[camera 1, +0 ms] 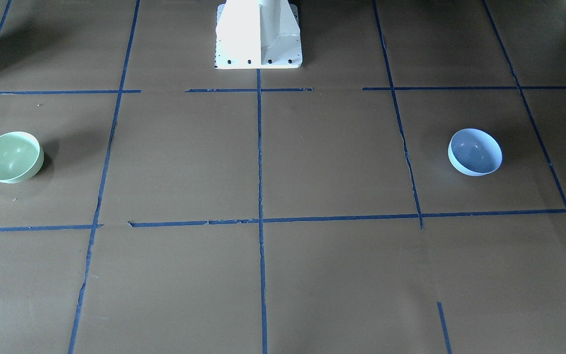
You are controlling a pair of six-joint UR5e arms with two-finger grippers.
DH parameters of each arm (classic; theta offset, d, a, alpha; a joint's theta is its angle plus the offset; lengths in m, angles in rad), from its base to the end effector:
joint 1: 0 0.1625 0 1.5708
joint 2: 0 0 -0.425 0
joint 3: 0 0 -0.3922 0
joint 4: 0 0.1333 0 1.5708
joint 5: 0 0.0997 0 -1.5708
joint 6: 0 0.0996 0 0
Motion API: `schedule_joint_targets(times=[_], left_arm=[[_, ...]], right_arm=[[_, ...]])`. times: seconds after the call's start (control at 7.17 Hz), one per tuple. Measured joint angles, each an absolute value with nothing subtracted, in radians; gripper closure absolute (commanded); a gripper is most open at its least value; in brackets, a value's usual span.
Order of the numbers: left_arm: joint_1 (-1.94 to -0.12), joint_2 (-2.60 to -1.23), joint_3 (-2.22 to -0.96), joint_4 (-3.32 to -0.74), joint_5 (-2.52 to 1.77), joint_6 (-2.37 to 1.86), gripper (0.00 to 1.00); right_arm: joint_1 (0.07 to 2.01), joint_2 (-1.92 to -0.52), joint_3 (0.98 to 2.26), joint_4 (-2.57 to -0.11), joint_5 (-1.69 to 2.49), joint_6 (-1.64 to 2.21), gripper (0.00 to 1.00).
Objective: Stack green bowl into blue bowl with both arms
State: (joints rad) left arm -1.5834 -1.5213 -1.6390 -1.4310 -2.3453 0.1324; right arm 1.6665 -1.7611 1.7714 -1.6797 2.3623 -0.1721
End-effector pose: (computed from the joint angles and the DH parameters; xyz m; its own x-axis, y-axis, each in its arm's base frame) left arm -0.0695 -0.4606 0.6624 0.7091 0.0384 -0.7041 -0.0818 0.9963 -0.0281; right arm 0.1008 -0.3963 0.6553 0.6989 -0.0348 0.7144 0.0250 0.9994 0.0242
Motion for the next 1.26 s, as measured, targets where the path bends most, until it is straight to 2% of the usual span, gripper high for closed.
schedule_joint_targets(times=[0.84,1.26], left_arm=[[-1.586,-1.524,-1.652,-1.431,-2.341,0.132,0.00],[-1.580,-1.545,-1.719,-1.431,-2.345,0.126,0.00]], right_arm=[[1.668,-1.751,1.786,-1.680,2.367,-0.169,0.00],[1.668,-1.748,1.845,-1.680,2.373,-0.145,0.00]])
